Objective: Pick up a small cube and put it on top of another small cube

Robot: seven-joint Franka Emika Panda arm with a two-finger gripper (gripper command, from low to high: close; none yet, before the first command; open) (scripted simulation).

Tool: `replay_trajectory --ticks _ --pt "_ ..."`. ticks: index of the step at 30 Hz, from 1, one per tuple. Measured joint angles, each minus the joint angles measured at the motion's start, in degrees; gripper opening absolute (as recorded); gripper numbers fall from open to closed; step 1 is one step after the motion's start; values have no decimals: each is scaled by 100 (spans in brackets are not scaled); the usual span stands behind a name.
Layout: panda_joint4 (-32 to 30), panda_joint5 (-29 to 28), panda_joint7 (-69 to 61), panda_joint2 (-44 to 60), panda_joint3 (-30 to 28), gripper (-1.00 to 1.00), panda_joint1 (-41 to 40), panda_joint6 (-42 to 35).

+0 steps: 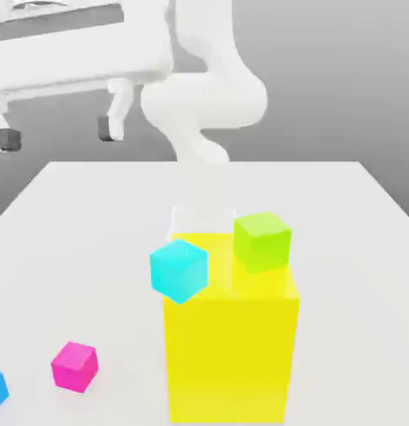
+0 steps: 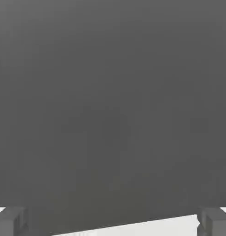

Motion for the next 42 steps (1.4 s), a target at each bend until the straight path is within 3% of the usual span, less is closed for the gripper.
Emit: replay_trajectory --ticks 8,17,21,22,28,33,42 --pt "158 571 -669 1659 -287 0 -524 337" --pt "306 688 -1062 3381 -522 0 -1125 838" --pt "501 1074 -1366 4213 -176 0 -1467 1381" --pt "531 1138 -1412 4332 -108 -100 -1523 1466" --pt "547 1175 -1439 4392 -73 -100 -1551 1502" --pt "396 726 -1131 3643 -482 -100 -1204 904" --pt "756 538 -237 2069 339 -100 -81 -1354"
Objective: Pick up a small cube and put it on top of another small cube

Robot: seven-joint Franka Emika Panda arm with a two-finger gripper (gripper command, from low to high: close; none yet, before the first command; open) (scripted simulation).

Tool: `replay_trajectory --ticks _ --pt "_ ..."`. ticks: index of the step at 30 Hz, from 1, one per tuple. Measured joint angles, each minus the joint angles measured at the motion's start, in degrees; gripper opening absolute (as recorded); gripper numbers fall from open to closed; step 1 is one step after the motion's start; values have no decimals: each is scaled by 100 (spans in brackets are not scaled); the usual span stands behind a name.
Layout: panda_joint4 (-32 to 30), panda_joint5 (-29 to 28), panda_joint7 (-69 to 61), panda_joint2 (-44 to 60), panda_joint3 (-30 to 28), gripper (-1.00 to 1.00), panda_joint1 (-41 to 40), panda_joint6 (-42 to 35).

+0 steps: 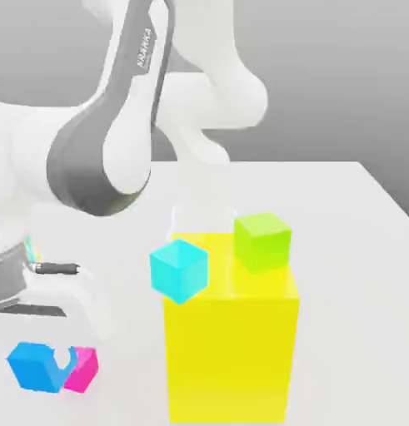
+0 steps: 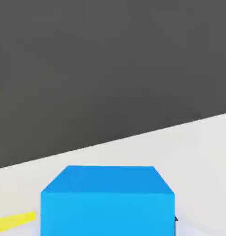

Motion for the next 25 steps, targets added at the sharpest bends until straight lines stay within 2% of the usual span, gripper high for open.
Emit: replay_trajectory --ticks 5,9,17,21,22,25 --pt "69 -275 689 -1000 464 -100 810 -1135" --pt "-328 -609 1341 -1831 571 -100 1127 -1397" --pt "-1552 -1538 2879 -3444 1344 -100 1059 -1302" --pt "-2231 -1668 3079 -3354 1434 -100 1026 -472" --pt "-2352 -1662 3076 -3297 1452 100 1010 -293" --pt "-2352 -1662 3076 -3297 1452 100 1010 -293"
